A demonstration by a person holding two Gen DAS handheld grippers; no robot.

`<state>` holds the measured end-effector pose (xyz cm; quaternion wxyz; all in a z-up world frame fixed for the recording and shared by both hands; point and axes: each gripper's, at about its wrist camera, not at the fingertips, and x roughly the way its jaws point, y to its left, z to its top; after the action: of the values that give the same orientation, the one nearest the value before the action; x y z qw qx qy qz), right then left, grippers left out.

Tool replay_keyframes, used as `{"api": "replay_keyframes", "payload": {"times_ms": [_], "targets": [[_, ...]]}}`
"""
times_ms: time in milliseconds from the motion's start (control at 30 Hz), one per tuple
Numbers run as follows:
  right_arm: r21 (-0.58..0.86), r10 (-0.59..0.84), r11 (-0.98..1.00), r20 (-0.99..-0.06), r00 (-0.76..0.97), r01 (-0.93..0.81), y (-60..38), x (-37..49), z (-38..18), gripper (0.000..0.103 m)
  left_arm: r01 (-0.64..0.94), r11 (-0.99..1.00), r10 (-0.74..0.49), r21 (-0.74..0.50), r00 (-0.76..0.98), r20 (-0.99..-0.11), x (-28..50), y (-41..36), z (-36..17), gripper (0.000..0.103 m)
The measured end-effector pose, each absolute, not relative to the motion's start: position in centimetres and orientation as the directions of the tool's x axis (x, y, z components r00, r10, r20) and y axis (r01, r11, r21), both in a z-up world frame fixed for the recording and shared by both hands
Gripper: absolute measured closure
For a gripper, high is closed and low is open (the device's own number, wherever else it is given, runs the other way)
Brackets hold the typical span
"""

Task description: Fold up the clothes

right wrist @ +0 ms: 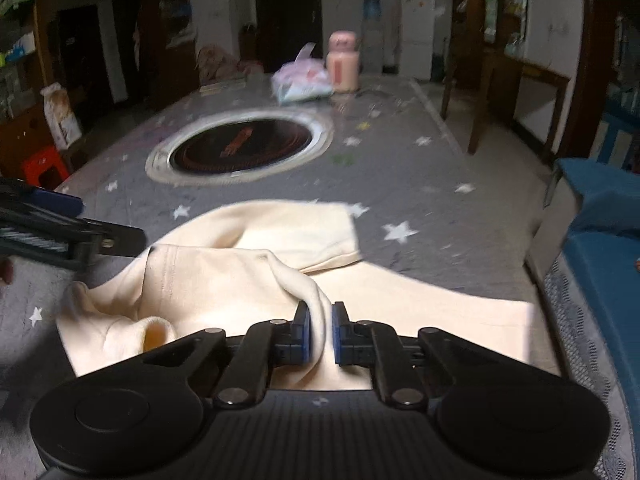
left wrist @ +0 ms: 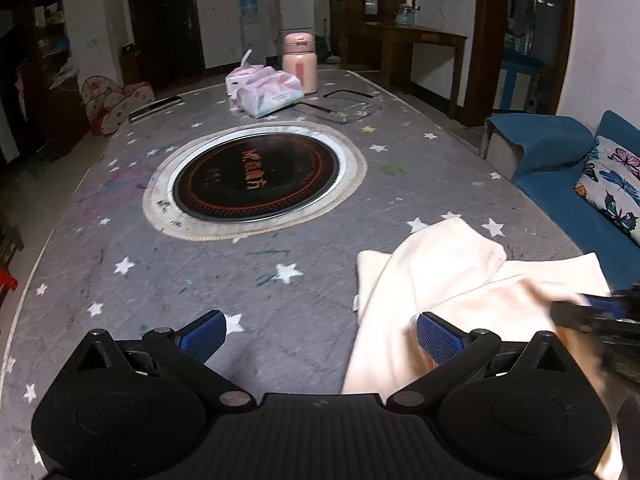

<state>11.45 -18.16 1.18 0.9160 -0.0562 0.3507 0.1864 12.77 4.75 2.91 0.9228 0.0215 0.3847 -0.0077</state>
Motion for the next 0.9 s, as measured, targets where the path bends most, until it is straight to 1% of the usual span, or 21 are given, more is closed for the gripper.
{"api": "replay_keyframes", "payload": {"times_ms": [133,200,267,367,400,433,467,500,533,567,600,633,767,900], "targets": [[0.000,0.231,0.956,-0.610,0.758,-0.292,-21.5,7.9,3.1,0.094,0.054,0.998,-0.022,0.021,0.701,-0.713,13.3,4.2,2.2,0.001],[0.013,0.197,0.971,-0.604,0.773,-0.237,-23.4,6.1,3.4,0.094,0.065,0.998,-0.039,0.009,0.696,-0.717,13.6,4.0,1.8,0.001],[0.017,0.169,0.979,-0.621,0.766,-0.202,-24.7,4.6,3.1,0.094,0.076,0.997,-0.059,-0.009,0.690,-0.722,14.0,3.9,1.2,0.004],[0.046,0.148,0.986,-0.666,0.731,-0.158,-26.3,3.2,1.7,0.092,0.112,0.994,-0.087,-0.015,0.670,-0.738,14.4,3.2,0.2,0.012],[0.072,0.154,0.987,-0.676,0.720,-0.144,-26.6,3.0,1.1,0.086,0.127,0.992,-0.098,-0.018,0.659,-0.746,14.5,2.9,-0.1,0.018],[0.086,0.159,0.987,-0.687,0.709,-0.138,-26.7,3.0,0.5,0.084,0.142,0.990,-0.110,-0.023,0.647,-0.755,14.5,2.6,-0.5,0.028],[0.099,0.164,0.986,-0.697,0.697,-0.133,-26.7,3.0,-0.1,0.079,0.153,0.988,-0.116,-0.022,0.641,-0.758,14.5,2.4,-0.8,0.034],[0.104,0.169,0.985,-0.705,0.689,-0.135,-26.6,3.1,-0.6,0.077,0.162,0.987,-0.119,-0.018,0.640,-0.759,14.4,2.2,-1.2,0.038],[0.111,0.176,0.984,-0.708,0.684,-0.139,-26.5,3.3,-1.0,0.077,0.182,0.983,-0.130,-0.014,0.646,-0.753,14.1,2.0,-1.3,0.052],[0.116,0.183,0.983,-0.708,0.682,-0.143,-26.3,3.5,-1.2,0.074,0.193,0.981,-0.138,-0.013,0.650,-0.747,13.8,1.9,-1.3,0.061],[0.122,0.189,0.982,-0.709,0.680,-0.147,-26.2,3.8,-1.4,0.070,0.198,0.980,-0.142,-0.014,0.651,-0.745,13.6,1.9,-1.2,0.075],[0.125,0.200,0.979,-0.711,0.675,-0.158,-25.9,4.2,-1.5,0.068,0.189,0.982,-0.132,-0.009,0.655,-0.744,13.5,2.1,-1.2,0.080],[0.122,0.253,0.963,-0.716,0.651,-0.240,-23.9,6.4,-1.6,0.065,0.097,0.995,-0.038,0.039,0.684,-0.729,13.4,4.0,-1.3,0.082],[0.121,0.307,0.938,-0.723,0.619,-0.324,-20.8,9.6,-1.4,0.063,-0.031,0.998,0.055,0.047,0.684,-0.728,13.6,8.0,-1.2,0.083]]}}
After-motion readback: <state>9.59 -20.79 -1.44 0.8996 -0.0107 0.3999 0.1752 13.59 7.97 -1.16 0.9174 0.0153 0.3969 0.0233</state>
